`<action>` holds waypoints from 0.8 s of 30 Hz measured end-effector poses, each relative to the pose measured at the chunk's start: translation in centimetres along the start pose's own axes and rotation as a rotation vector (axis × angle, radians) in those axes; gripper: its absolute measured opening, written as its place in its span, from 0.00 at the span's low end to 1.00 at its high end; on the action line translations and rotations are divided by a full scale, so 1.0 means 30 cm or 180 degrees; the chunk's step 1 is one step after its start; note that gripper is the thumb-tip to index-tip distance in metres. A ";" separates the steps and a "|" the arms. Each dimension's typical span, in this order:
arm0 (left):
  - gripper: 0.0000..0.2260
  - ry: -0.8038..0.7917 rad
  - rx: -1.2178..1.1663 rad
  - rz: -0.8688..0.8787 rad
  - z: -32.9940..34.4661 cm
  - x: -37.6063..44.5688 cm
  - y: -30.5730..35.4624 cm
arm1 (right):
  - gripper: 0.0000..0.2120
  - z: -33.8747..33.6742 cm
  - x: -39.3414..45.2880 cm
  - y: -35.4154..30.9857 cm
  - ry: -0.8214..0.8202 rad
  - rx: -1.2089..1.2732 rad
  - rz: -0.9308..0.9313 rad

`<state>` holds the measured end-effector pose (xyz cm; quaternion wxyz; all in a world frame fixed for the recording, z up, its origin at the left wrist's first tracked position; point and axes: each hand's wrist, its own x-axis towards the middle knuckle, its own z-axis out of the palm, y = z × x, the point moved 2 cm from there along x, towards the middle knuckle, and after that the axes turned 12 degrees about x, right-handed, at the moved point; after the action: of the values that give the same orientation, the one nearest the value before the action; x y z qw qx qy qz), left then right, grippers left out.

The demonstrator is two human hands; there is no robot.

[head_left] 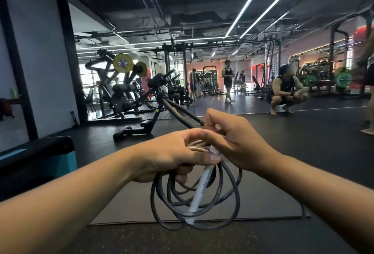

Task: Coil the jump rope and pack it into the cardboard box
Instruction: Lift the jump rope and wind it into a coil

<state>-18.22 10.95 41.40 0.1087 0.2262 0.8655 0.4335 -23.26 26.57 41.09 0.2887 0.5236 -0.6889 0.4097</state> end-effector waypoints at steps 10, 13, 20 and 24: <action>0.11 0.0333 0.0463 0.0085 -0.014 0.000 -0.028 | 0.18 -0.056 0.005 0.017 -0.0479 -0.0350 0.0681; 0.13 0.0564 0.0318 0.0156 -0.074 -0.031 -0.045 | 0.24 -0.153 -0.029 0.068 -0.0495 0.0130 0.1398; 0.09 0.1407 -0.1250 0.0735 -0.078 -0.007 -0.054 | 0.19 -0.164 -0.093 0.126 0.0105 0.1464 0.2261; 0.11 0.2113 -0.1596 0.0940 -0.068 0.041 -0.031 | 0.21 -0.093 -0.119 0.154 0.0345 0.2016 0.2372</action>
<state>-20.35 9.64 41.90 -0.1868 0.1626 0.6801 0.6901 -26.77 31.24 38.32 -0.0155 0.2815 -0.6550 0.7011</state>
